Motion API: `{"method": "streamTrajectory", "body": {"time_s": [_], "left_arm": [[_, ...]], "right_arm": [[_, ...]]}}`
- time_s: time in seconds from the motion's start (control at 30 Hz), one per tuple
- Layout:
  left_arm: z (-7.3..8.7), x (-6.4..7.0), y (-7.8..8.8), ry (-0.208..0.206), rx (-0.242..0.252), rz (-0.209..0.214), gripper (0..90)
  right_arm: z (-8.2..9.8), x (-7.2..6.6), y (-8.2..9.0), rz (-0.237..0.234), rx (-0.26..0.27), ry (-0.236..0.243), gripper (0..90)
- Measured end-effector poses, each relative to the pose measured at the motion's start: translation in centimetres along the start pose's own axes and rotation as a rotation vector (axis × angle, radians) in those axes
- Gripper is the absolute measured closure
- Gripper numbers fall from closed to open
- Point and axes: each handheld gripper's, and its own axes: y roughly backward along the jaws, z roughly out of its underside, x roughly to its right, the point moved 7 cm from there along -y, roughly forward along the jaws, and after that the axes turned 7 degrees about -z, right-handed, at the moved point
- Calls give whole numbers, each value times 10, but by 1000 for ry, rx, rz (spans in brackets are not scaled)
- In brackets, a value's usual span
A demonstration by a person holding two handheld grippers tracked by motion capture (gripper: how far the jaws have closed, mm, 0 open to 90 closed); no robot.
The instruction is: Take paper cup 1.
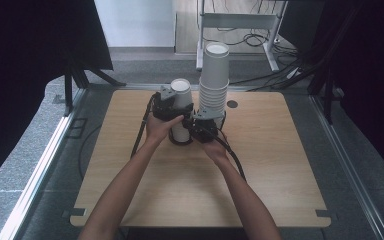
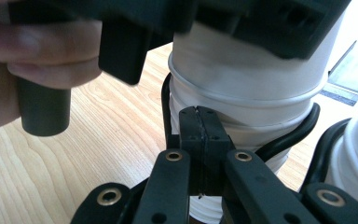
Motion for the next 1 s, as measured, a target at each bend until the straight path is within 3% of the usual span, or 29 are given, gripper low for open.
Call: {"method": "streamTrajectory", "body": {"time_s": [1.0], "left_arm": [[-9,-1,-1,-18,2,1,159]], "right_arm": [[3,2,0,7,-1,-11,899]]}}
